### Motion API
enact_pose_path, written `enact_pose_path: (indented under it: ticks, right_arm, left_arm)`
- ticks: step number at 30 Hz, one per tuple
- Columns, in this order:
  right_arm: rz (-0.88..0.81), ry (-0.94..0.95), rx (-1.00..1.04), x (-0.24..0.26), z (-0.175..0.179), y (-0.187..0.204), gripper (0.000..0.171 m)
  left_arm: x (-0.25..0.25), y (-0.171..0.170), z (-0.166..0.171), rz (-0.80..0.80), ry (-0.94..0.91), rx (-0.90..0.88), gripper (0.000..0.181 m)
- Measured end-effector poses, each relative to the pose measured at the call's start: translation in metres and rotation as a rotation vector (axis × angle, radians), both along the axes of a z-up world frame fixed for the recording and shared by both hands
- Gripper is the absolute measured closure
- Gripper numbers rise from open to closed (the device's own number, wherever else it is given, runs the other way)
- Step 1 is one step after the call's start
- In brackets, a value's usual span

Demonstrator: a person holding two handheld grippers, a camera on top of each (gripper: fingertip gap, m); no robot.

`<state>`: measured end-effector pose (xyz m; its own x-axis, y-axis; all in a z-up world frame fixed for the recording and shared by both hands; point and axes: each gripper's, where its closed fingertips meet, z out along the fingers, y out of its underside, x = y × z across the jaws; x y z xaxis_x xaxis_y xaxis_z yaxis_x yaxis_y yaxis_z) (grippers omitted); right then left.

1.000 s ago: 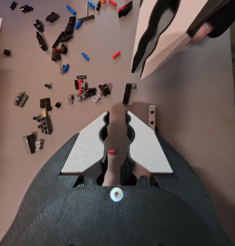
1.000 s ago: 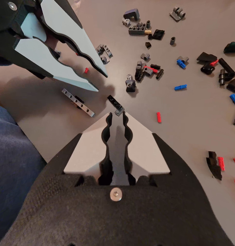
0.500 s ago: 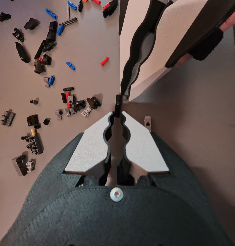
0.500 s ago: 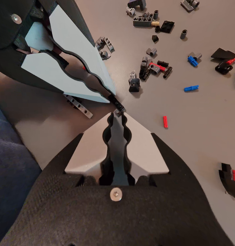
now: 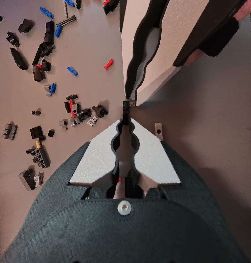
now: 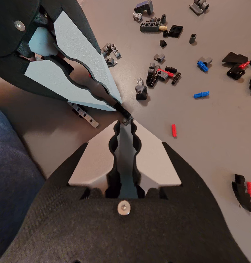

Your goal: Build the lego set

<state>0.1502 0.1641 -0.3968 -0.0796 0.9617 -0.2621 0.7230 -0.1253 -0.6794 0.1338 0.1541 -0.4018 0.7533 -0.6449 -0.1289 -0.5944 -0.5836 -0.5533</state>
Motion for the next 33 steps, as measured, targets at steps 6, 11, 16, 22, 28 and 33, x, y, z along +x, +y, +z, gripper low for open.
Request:
enact_pose_path:
  ticks: [6, 11, 16, 22, 28, 33]
  right_arm:
    - [-0.040, 0.016, -0.070, -0.0033, 0.0040, 0.0059, 0.166]
    - [-0.055, 0.003, -0.124, -0.0039, 0.0022, 0.0078, 0.168]
    - [-0.066, 0.002, -0.189, -0.0058, 0.0038, 0.0058, 0.168]
    - [-0.092, -0.011, -0.225, -0.0064, 0.0022, 0.0069, 0.171]
    - [-0.102, -0.009, -0.242, -0.0059, 0.0025, 0.0067, 0.171]
    - [-0.104, -0.012, -0.271, -0.0063, 0.0029, 0.0072, 0.171]
  left_arm:
    - [0.0001, 0.0005, 0.0002, -0.013, 0.014, -0.006, 0.174]
    - [0.0003, 0.0011, 0.0003, -0.017, 0.028, -0.008, 0.174]
    - [0.0010, 0.0017, 0.0003, -0.029, 0.044, -0.012, 0.174]
    - [0.0004, 0.0027, 0.0013, -0.038, 0.056, -0.012, 0.174]
    - [0.0002, 0.0029, 0.0014, -0.058, 0.075, -0.015, 0.175]
    - [0.0004, 0.0030, 0.0014, -0.073, 0.072, -0.023, 0.175]
